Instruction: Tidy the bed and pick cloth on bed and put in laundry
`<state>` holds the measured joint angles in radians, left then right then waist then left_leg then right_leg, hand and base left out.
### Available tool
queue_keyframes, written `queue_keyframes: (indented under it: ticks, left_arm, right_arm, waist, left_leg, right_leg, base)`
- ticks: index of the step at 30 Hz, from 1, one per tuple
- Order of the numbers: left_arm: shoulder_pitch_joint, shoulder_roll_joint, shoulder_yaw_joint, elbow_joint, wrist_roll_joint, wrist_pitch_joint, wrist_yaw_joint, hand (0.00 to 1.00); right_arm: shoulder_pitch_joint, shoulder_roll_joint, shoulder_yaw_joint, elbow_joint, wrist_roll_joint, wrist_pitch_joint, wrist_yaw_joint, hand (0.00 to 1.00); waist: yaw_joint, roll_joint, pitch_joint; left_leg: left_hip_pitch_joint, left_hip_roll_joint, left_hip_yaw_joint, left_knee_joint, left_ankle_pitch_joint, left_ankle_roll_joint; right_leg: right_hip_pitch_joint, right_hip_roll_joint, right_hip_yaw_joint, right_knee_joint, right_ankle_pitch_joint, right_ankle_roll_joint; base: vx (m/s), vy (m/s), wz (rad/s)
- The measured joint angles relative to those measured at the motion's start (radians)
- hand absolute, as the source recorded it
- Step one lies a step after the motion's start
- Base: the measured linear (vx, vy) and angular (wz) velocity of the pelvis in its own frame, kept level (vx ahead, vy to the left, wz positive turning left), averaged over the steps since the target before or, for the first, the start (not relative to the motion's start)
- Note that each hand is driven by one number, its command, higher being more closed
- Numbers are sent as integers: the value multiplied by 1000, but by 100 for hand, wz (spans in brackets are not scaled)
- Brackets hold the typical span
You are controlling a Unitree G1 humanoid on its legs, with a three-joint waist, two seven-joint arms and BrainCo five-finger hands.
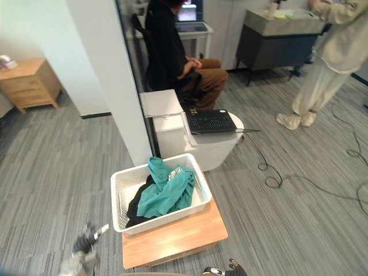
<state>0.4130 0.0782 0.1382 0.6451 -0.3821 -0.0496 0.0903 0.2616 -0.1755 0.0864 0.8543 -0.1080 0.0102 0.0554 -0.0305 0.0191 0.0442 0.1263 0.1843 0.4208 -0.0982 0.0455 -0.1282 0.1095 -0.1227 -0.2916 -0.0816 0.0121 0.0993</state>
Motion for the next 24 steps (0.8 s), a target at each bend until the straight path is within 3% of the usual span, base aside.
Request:
queue_keyframes:
  ticks: [2,6,9,15,17,24]
  left_arm:
    - [33,-33,25,93,-1,-24,-32,0]
    - [36,-58,104,279,-47,-40,-60,0]
    - [22,-70,151,335,-58,7,-90,0]
    - [-29,-61,166,379,102,66,-96,0]
    - [-52,-51,176,397,149,94,-127,0]
    - [-87,-32,123,399,187,111,-128,0]
  right_arm:
    - [-14,1,1,25,-1,-10,2,0]
    - [-52,-1,-1,96,3,-19,1,0]
    - [-68,-2,-14,138,7,-24,-5,0]
    - [-90,0,-39,200,33,-28,-23,0]
    - [-92,2,-48,203,45,-23,-27,0]
    - [-92,2,-57,203,43,4,-26,0]
  waist:
    - [24,-1,-13]
    - [42,3,-23]
    - [42,7,-30]
    - [47,14,-32]
    - [47,12,-33]
    - [47,13,-30]
  left_leg:
    - [2,-1,-6,-1,-1,0]
    - [-2,-3,-34,-5,0,1]
    - [-4,-11,-50,-5,-3,2]
    - [-4,-13,-54,-6,-5,4]
    - [-4,-15,-65,-6,-4,5]
    - [-3,-14,-60,-6,-4,4]
  right_leg:
    - [6,-1,-3,-2,-2,1]
    - [18,-4,-34,-3,-16,1]
    - [31,-11,-53,-3,-24,10]
    - [37,-14,-56,-3,-25,11]
    - [38,-16,-69,0,-24,13]
    - [42,-18,-82,11,-35,15]
  base:
    - [0,-4,12]
    - [-29,-6,19]
    - [0,13,19]
    - [22,8,2]
    - [65,0,11]
    - [46,-1,7]
